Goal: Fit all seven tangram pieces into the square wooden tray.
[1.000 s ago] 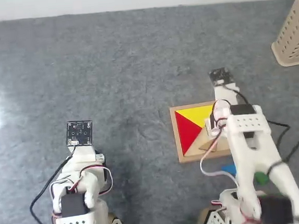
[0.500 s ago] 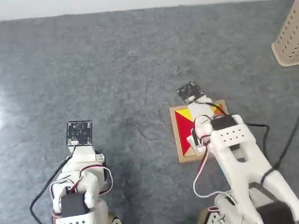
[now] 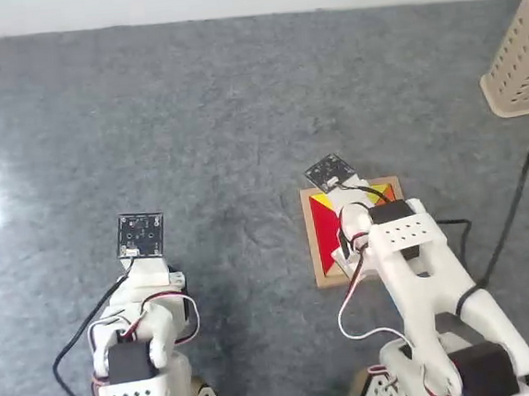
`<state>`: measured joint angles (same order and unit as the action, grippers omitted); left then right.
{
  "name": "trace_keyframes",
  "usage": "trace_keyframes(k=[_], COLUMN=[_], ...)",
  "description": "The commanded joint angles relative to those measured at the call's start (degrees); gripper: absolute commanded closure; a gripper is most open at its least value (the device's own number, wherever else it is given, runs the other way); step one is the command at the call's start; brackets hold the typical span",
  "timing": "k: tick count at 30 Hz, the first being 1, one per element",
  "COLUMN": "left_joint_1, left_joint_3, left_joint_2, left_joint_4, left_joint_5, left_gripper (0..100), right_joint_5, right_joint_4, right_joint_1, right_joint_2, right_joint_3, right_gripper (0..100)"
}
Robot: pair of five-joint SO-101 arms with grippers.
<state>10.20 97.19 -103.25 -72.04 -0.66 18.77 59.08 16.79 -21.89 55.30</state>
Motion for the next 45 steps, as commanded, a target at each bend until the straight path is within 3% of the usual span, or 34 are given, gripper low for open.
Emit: trace_keyframes(k=[1,17,21,28,34,45], left_joint_1=[0.0,0.0,0.0,0.0,0.0,0.0], left_joint_3=[-0.7,-0.7,-0.7,-0.7,-0.7,-0.7], left_joint_2=[-1.0,-1.0,-1.0,-1.0,-1.0,-1.0], left_joint_4=[-0.3,-0.3,-0.3,-0.3,-0.3,-0.3], left_joint_5=[0.4,0.4,0.4,0.4,0.4,0.4], left_gripper=[99,99,99,99,99,99], right_joint_5=[0.9,-1.8,-5.4,-7.3,-13.4,-14.6], right_joint_4=[-0.7,-2.7,-3.7,-3.3,-3.8,-5.7], right_joint_1=[0.2,-3.5,-4.2,-4.4,-6.2,-8.9], right_joint_2=[1.7,14.6,16.0,10.2,2.8,15.9], right_joint_3=[-3.0,-14.1,-16.6,-16.4,-13.8,-16.8], right_gripper=[99.2,99.2,99.2,99.2,99.1,99.1])
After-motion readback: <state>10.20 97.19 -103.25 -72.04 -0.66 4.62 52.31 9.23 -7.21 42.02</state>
